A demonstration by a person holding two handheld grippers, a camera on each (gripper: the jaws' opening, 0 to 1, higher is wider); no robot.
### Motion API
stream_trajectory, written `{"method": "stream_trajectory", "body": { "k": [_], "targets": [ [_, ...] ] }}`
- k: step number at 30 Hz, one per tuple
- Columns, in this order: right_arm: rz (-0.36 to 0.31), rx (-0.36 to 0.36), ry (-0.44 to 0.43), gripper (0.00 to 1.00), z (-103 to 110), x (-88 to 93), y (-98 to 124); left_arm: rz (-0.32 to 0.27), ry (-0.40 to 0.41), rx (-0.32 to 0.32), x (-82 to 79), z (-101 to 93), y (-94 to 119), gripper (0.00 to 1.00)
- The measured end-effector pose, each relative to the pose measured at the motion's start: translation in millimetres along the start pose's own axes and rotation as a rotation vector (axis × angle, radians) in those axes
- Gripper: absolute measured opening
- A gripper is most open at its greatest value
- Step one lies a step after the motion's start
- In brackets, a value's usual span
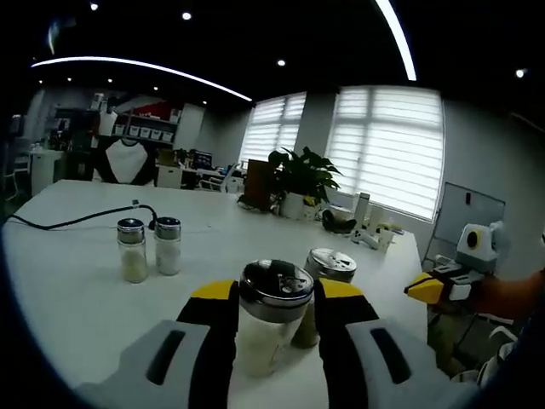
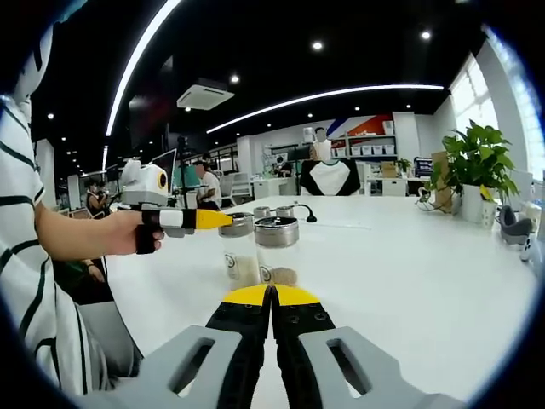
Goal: Rotate the seasoning bottle until the label or dispensing opening points toward the visible target arrow and the bottle remains upright within the marked orientation range
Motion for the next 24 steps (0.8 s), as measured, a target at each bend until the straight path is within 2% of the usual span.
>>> {"method": "stream_trajectory", "body": {
  "k": [12,16,24],
  "targets": [
    [-0.004,-0.002,0.005,0.0,0.3,-3.5,-1.1,0.012,-0.03,0.014,3.6,0.8,3.9,0.36],
    [-0.006,-0.002,0.003,0.0,0.1,-3.8,-0.7,-0.041,-0.095,0.041,-10.1,-1.3,11.2,0.34],
    [-0.009,-0.014,-0.004,0.0,1.5,-3.2,-2.3,-0.043,-0.128,0.045,-17.3,10.6,30.6,0.37]
  ]
}}
Point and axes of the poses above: the point that each gripper's makers call its tool centre point, and the gripper's own axes: y roughly backward along the fingers, z roughly to its left, x roughly out of its underside, the point moved 1 cm from there along y, roughly backward along the fingers, and after that the axes turned 2 degrees about -y, right-handed, at the moved point
